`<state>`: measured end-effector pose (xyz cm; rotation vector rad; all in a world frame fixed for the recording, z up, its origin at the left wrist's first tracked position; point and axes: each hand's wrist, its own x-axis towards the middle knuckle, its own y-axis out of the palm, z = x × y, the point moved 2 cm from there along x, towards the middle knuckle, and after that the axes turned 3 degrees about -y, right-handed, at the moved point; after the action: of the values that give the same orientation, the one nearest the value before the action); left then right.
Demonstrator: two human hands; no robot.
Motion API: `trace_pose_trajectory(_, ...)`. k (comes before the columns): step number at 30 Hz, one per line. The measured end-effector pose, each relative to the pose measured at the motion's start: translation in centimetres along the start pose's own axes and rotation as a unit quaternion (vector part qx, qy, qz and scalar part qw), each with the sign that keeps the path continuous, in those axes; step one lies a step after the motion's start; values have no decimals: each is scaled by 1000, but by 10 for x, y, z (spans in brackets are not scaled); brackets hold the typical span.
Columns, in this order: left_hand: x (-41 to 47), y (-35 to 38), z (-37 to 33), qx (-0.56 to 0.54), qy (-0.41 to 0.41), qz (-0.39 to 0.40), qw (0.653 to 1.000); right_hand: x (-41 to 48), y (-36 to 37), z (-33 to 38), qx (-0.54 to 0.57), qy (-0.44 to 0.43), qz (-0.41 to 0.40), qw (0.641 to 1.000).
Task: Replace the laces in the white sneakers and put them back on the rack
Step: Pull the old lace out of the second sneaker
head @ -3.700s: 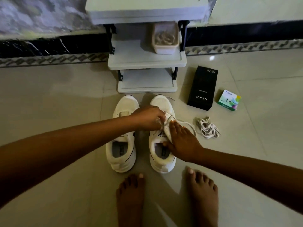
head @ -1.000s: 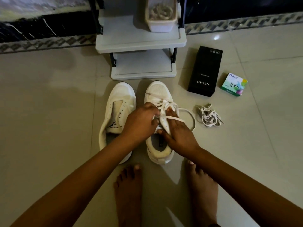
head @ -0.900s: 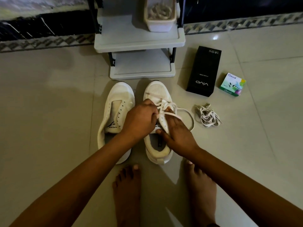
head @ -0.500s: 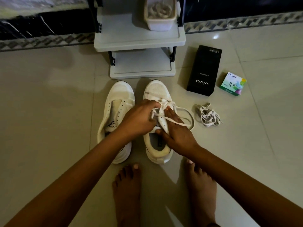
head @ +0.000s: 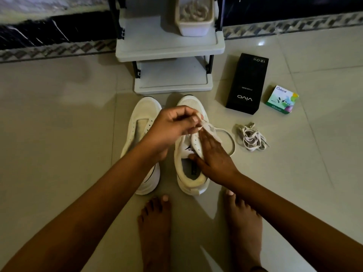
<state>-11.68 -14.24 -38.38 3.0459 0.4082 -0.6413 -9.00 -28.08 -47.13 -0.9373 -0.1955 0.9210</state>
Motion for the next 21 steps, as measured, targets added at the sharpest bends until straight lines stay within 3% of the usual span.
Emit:
trace_pose_trajectory(3, -2, -4, -12, -181, -41, -7, 983, -1, -2, 1, -8, 0, 8, 1000)
trace_pose_trajectory(5, -2, -6, -16, -202, -37, -17, 979, -1, -2, 1, -9, 1, 11, 1000)
trace_pose_trajectory(6, -2, -7, -16, -141, -14, -25, 990, -1, -2, 2, -8, 1, 9, 1000)
trace_pose_trajectory(8, 0, -7, -9, 107, 48, -37, 992, -1, -2, 2, -2, 3, 4, 1000)
trace_pose_trajectory(11, 8, -6, 15, 475, 80, -22, 876, -1, 0, 1, -11, 25, 24, 999)
trace_pose_trajectory(13, 11, -4, 29, 544, 77, -34, 835, 0, 2, 0, -5, 20, 21, 1000)
trace_pose_trajectory(17, 12, 3, 45, 583, 101, -79, 802, 1, 2, -1, -8, 11, 12, 1000)
trace_pose_trajectory(18, 13, 3, 45, 581, 109, -81, 802, 1, 3, -2, -8, 12, 15, 1000)
trace_pose_trajectory(19, 11, 1, 41, 543, 113, -71, 829, 1, 3, -2, -9, 14, 16, 1000)
trace_pose_trajectory(21, 4, 3, 19, 332, 93, -3, 939, 2, 4, -2, -5, 16, 11, 1000)
